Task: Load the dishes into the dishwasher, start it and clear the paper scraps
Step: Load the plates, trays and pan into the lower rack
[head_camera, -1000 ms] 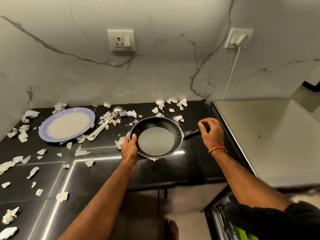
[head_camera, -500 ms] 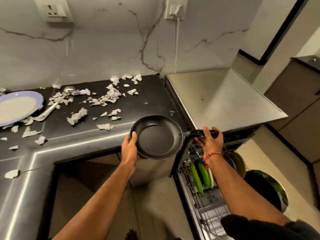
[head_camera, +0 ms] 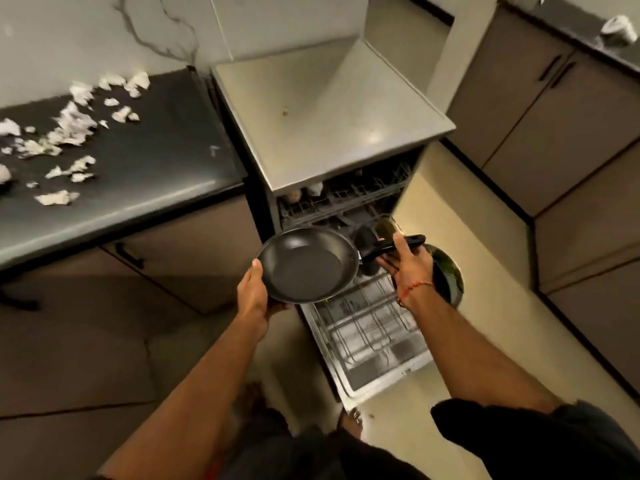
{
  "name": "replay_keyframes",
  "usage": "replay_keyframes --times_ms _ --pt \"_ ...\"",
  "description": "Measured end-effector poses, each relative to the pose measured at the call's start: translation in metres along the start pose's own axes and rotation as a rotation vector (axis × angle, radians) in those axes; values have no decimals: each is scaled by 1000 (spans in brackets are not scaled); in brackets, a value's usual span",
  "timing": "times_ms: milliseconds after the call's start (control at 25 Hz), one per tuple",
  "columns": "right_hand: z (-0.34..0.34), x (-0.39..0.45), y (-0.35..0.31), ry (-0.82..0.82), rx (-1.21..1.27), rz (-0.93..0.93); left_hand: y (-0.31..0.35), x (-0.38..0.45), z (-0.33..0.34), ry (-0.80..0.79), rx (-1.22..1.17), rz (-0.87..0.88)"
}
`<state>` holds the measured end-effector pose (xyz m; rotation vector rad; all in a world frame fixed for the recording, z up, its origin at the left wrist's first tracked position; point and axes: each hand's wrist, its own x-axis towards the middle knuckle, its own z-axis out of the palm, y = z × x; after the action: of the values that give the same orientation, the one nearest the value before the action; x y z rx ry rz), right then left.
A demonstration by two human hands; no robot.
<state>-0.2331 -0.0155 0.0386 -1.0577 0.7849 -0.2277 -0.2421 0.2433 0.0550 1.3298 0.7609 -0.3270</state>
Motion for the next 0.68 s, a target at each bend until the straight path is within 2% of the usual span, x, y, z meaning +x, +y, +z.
replay_keyframes --times_ms 200,360,520,680 --pt "-47 7 33 143 -46 166 -53 1 27 -82 70 -224" --pt "-72 13 55 179 -128 329 -85 17 47 -128 110 -368" --pt "-97 39 75 190 -225 384 -118 34 75 -86 143 -460" --pt "-135 82 122 150 -309 412 -179 73 95 29 131 -545"
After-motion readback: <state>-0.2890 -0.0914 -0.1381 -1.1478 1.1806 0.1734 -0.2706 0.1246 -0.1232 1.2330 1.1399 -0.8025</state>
